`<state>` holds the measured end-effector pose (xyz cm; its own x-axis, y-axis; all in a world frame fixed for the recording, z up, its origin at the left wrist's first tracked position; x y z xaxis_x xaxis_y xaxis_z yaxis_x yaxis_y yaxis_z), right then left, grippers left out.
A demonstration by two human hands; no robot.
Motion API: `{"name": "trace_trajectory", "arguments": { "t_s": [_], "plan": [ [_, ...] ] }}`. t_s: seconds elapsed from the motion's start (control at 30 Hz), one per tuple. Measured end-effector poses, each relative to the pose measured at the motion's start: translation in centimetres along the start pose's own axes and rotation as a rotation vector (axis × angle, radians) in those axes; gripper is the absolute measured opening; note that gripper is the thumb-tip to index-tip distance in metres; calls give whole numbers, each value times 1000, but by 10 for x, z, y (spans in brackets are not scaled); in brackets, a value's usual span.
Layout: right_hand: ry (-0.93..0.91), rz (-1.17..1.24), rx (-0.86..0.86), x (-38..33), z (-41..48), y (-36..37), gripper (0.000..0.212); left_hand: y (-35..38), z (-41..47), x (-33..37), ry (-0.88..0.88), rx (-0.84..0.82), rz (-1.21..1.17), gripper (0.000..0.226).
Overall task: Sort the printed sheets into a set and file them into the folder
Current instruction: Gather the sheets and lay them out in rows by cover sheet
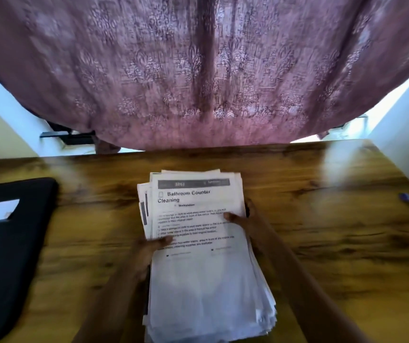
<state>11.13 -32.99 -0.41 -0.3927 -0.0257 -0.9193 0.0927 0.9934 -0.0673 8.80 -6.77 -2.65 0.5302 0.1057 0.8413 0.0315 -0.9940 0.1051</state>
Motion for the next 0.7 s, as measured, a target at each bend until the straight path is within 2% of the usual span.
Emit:
{"name": "trace_trajectory", "arguments": {
  "t_s": [0.13,0.23,0.27,0.3,0.4,0.47,0.57,0.6,0.63,0.7],
  "plan": [
    [2,383,-171,-15,-1,10,48,1,4,30,117,-40,-117,54],
    [11,416,-201,-44,-3,11,43,8,1,73,266,-92,-165,91],
    [-27,400,-160,-61,-3,7,40,12,-2,90,318,-111,-169,95],
    [-80,373,-114,-78,-3,3,37,17,-8,107,369,-125,-169,90],
    [-236,307,-55,-138,-17,-4,23,34,-27,156,554,-90,-150,34],
    [-391,261,9,-177,-35,-11,18,50,-49,186,757,-92,-81,37],
    [-660,184,91,-219,-76,-18,16,67,-87,216,1019,-70,-27,30],
    [-729,162,107,-224,-87,-20,17,71,-97,221,1109,-71,12,35],
    [-779,147,113,-225,-95,-21,19,74,-102,223,1169,-85,30,40],
    [-810,161,107,-211,-100,-25,26,74,-102,219,1165,-142,-26,38]
  ]
}}
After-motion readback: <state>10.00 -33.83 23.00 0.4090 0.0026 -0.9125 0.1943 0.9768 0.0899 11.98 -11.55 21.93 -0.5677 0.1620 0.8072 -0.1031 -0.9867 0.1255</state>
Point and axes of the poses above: each hand's wrist, its own z-axis towards the middle knuckle, its own y-axis out of the palm, x = y × z, the point moved 6 cm from there along z, towards the middle knuckle, and after that the axes turned 4 degrees about z, right-handed, at the moved point
